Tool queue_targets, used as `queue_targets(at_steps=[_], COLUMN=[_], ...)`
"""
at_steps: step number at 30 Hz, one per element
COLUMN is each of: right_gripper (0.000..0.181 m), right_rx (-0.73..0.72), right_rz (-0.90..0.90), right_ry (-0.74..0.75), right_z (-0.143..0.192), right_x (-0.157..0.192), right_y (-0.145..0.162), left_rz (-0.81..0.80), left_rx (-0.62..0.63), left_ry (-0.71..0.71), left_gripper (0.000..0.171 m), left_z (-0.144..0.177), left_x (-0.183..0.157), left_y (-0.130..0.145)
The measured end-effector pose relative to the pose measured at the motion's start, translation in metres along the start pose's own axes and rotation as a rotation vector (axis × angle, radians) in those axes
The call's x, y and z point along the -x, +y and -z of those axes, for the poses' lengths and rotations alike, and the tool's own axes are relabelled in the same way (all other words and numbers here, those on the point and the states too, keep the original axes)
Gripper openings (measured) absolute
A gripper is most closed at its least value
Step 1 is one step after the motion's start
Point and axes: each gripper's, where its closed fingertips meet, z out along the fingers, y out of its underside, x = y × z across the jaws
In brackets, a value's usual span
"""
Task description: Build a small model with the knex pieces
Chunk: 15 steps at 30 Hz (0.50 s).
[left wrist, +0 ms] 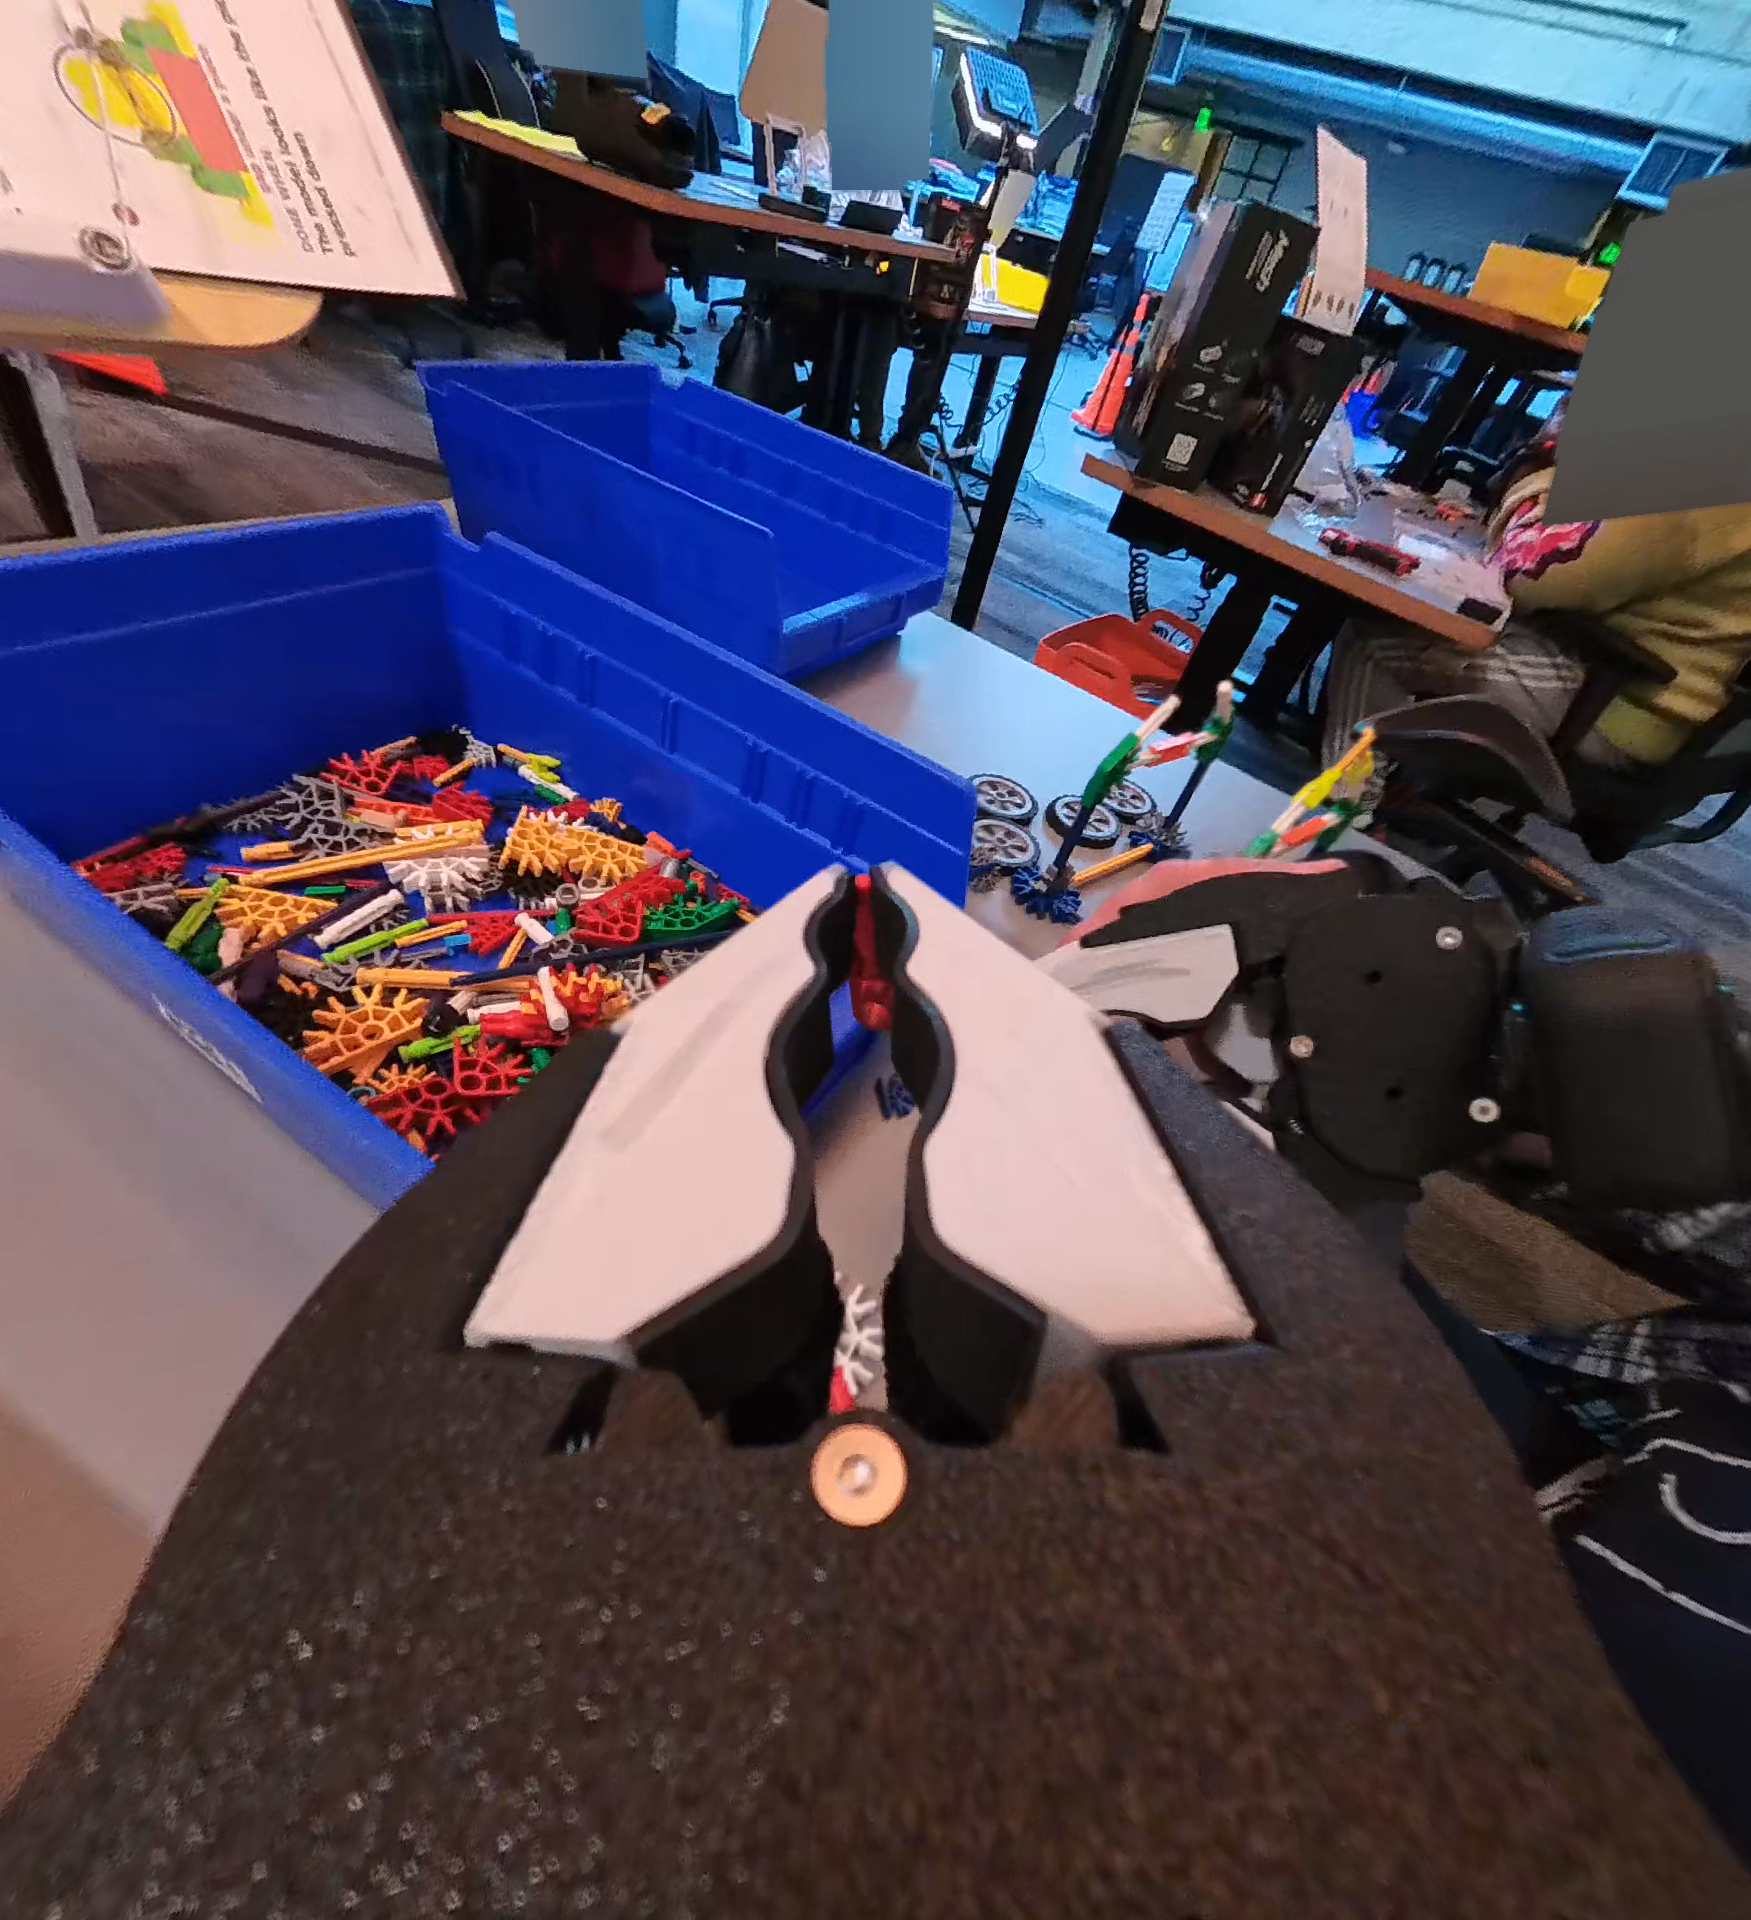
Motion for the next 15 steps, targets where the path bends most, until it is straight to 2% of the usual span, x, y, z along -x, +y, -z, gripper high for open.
queue_targets(at_steps=[3, 6, 14, 15], right_gripper=[0.029, 0.029, 0.032, 0.045], right_rx=[-0.073, -0.131, 0.013, 0.048], right_rz=[-0.091, -0.188, -0.367, -0.386], right_ry=[-0.038, -0.031, 0.084, 0.085], right_z=[0.009, 0.015, -0.033, -0.038], right_x=[-0.003, -0.022, -0.069, -0.071], right_y=[-0.020, -0.043, -0.035, -0.030], left_rz=[0.030, 0.016, 0.005, 0.011], left_rx=[-0.005, -0.017, -0.032, -0.034], left_ry=[0.014, -0.015, -0.049, -0.044], left_gripper=[0.001, 0.001, 0.000, 0.000], left_z=[0.000, 0.006, 0.022, 0.023], left_x=[0.002, 0.008, 0.022, 0.023], left_y=[0.000, -0.006, -0.019, -0.018])
